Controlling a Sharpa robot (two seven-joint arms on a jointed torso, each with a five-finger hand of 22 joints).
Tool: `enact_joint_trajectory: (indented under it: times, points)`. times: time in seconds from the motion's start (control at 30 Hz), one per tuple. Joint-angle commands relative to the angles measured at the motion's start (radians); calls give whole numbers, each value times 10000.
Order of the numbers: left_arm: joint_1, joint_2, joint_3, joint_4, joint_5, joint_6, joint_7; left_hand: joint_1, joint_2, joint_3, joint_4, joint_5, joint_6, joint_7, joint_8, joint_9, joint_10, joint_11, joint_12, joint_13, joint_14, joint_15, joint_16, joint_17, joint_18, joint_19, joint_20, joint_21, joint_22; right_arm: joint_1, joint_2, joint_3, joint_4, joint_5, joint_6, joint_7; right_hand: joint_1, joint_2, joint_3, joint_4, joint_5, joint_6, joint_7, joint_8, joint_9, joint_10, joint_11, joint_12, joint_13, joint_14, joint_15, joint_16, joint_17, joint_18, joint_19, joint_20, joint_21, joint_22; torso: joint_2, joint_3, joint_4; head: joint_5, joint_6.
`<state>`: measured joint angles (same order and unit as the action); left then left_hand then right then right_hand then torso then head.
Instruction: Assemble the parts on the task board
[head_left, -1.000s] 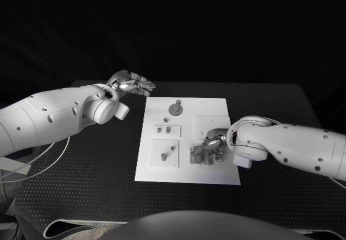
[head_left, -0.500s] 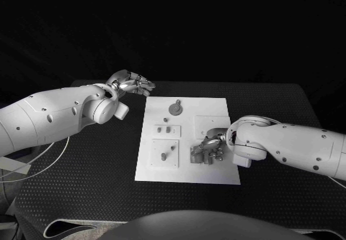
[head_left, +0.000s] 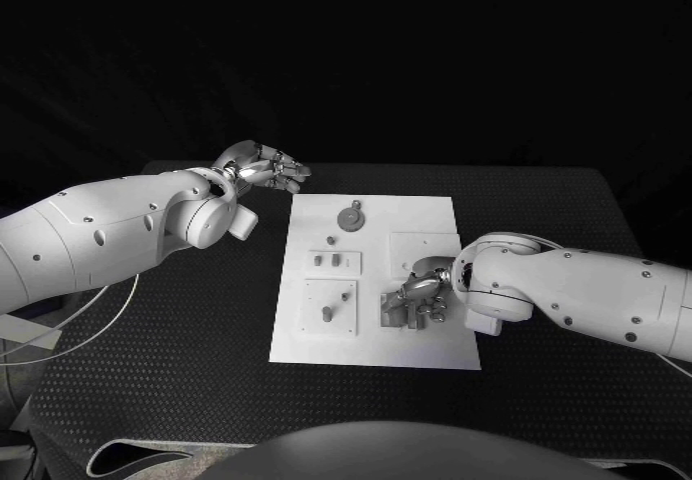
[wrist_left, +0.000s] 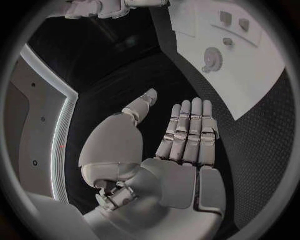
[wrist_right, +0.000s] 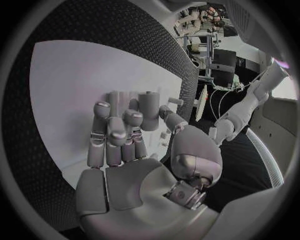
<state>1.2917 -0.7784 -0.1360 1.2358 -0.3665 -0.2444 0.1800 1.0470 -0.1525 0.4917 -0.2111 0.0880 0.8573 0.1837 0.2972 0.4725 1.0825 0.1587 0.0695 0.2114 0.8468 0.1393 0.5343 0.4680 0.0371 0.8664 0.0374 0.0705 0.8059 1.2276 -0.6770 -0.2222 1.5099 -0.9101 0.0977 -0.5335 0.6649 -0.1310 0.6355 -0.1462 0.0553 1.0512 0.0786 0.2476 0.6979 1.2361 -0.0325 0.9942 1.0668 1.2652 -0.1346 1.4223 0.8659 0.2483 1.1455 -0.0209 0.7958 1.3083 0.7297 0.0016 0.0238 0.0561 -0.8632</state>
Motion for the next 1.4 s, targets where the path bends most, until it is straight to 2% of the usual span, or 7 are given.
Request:
enact_joint_trajectory:
  times: [0.03, 0.47, 1.1, 1.13, 1.2, 1.23, 1.4]
  points:
    - [13, 15, 6, 15, -33, 167, 67, -37, -27, -1, 59, -21, -63, -27, 68, -11, -63, -8, -14, -17, -55, 6, -50, 14, -91, -54, 18, -19, -15, -35, 3, -31, -40, -192, -103, -28, -2, -222, 54, 136, -49, -80, 14, -77, -8, -88, 13, -41, -15, -86, 1, -47, 10, 135, -6, 32, -46, 140, 1, 4, 0, -8, 5]
    - [12, 7, 5, 21, -100, 247, 57, -9, -45, 4, 53, -20, -73, -23, 65, -15, -80, -1, -16, -22, -62, 9, -65, 38, -89, -64, 22, -15, -16, -41, -24, -35, -40, -193, -355, 7, -38, -866, 395, 829, -47, -155, 27, -111, 85, -153, 26, -59, -25, -104, 6, -106, 18, 135, 18, 29, -84, 146, 0, 2, 3, -57, -8]
    - [12, 8, 5, 22, -114, 254, 38, 7, -52, 5, 56, -24, -92, -15, 58, -22, -86, 2, -11, -25, -60, 11, -76, 64, -86, -66, 25, -8, -15, -45, -29, -38, -43, -146, -456, 2, -87, -1098, 489, 1297, -43, -174, 29, -112, 166, -165, 22, -52, -24, -106, 4, -118, 36, 135, 22, 24, -91, 157, 1, 0, 3, -71, 1]
    - [12, 5, 5, 22, -117, 253, 36, 7, -51, 5, 56, -24, -93, -15, 58, -22, -86, 2, -11, -25, -59, 11, -76, 65, -86, -66, 25, -8, -15, -45, -30, -38, -41, -201, -512, -15, -62, -1042, 499, 1305, -43, -170, 26, -108, 174, -163, 19, -49, -23, -104, 3, -116, 38, 135, 25, 20, -87, 161, 1, 0, 3, -71, 1]
    - [12, 4, 5, 22, -118, 255, 37, 8, -50, 5, 57, -24, -94, -14, 58, -22, -87, 2, -11, -25, -59, 11, -76, 67, -86, -66, 25, -8, -15, -45, -31, -38, -46, -200, -521, -17, 82, -597, 349, 1096, -25, -163, 34, -95, 212, -166, 12, -32, -10, -98, 3, -96, 56, 135, 1, 22, -59, 189, 1, 0, 3, -71, 1]
    - [12, 3, 5, 22, -118, 251, 38, 8, -50, 5, 57, -24, -94, -14, 58, -22, -87, 2, -11, -25, -59, 11, -77, 69, -85, -66, 25, -7, -15, -46, -32, -39, -43, -200, -518, -23, 119, -270, 109, 813, -39, -162, 35, -94, 237, -177, 11, -26, -4, -112, 9, -96, 66, 135, -47, 38, -49, 199, 1, 0, 3, -71, 1]
    - [12, 2, 5, 24, -121, 249, 39, 10, -48, 5, 59, -25, -94, -13, 58, -23, -88, 2, -10, -25, -58, 11, -79, 74, -85, -66, 26, -6, -15, -48, -38, -40, 8, -249, -438, -11, 413, 660, -160, -205, -39, -61, -1, -78, 281, -142, -7, -10, -14, -94, -8, -84, 89, 135, -83, 41, -7, 192, 2, 0, 2, -79, 0]
